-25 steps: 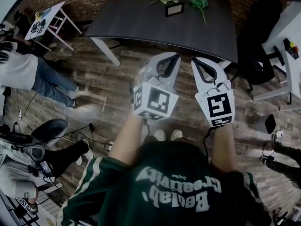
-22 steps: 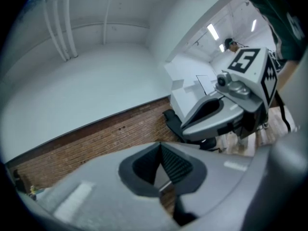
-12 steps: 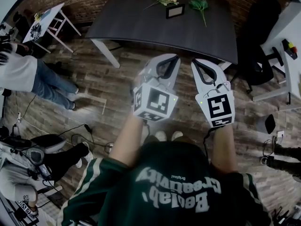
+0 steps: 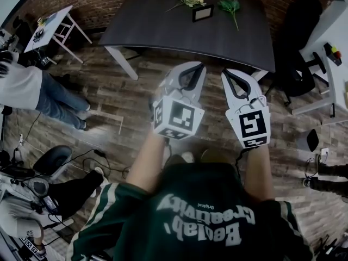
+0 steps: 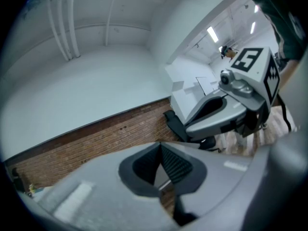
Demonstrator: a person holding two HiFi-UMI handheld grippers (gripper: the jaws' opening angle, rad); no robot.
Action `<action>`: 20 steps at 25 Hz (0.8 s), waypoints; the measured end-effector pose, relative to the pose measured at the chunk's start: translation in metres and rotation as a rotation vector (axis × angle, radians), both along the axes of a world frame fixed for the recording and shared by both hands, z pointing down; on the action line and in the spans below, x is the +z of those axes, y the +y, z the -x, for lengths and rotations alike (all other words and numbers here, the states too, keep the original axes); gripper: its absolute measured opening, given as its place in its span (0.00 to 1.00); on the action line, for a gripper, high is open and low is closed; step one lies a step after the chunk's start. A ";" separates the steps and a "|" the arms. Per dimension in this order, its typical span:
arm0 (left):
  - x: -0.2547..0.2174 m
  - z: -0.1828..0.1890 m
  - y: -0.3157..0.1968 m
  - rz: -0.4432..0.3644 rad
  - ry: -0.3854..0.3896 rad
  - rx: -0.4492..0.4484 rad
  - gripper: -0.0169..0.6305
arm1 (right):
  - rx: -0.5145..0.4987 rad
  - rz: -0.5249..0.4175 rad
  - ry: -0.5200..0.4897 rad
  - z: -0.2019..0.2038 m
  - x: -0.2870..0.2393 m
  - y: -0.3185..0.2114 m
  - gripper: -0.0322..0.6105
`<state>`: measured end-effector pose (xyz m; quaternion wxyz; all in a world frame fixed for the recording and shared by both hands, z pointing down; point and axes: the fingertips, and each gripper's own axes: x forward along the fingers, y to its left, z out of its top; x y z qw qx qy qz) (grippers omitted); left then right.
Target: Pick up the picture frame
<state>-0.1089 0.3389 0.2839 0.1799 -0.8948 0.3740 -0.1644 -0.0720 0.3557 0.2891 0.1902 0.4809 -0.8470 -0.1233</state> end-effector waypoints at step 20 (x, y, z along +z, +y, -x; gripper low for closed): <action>0.005 0.006 -0.055 -0.010 0.015 -0.030 0.03 | -0.020 -0.018 0.014 0.002 0.007 -0.053 0.06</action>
